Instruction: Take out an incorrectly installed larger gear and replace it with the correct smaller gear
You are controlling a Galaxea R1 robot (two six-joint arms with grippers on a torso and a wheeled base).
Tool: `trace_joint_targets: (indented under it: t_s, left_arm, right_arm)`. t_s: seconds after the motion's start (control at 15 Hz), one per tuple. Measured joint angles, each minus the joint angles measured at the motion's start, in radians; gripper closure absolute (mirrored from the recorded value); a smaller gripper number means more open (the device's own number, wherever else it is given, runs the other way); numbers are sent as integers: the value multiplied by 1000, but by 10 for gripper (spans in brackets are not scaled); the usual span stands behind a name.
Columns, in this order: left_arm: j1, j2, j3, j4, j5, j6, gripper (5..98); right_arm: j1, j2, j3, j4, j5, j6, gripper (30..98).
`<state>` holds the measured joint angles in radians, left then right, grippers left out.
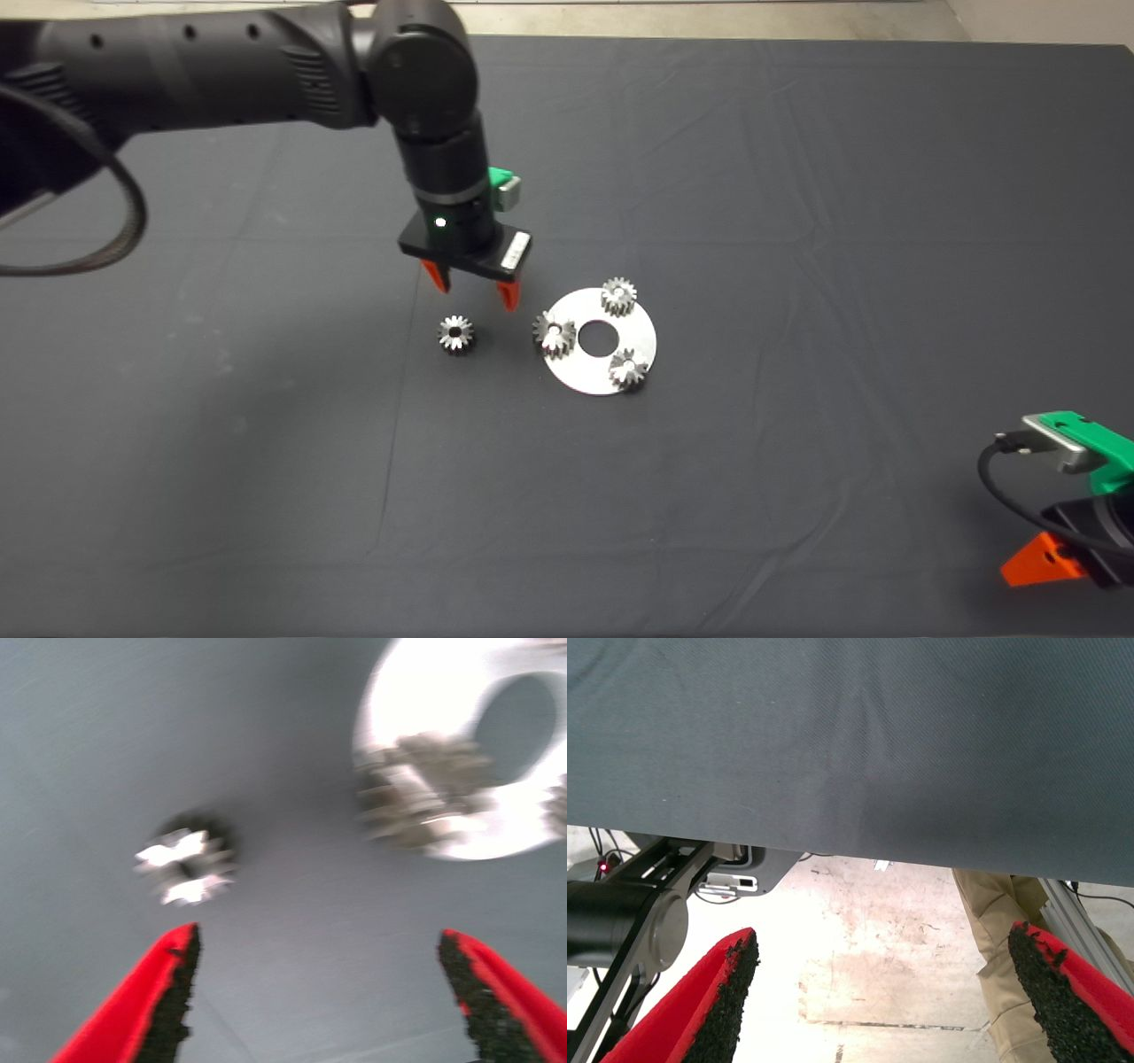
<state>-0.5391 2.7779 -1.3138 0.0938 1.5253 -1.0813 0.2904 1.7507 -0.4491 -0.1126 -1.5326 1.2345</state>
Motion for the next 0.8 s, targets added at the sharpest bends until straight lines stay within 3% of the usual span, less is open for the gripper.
trace_joint_targets:
  t_s: [0.33,0.47,0.6,0.8]
  left_arm:
    - [0,123,-54,2,-40,-59,345]
    - [0,128,-69,4,-48,-60,370]
    - [3,120,-82,39,-44,-63,388]
    - [77,120,-112,115,-41,-63,436]
  right_arm:
    - [0,1,10,0,1,0,541]
    - [0,1,20,0,1,0,541]
    - [0,3,27,0,1,0,541]
    - [1,5,31,0,2,0,541]
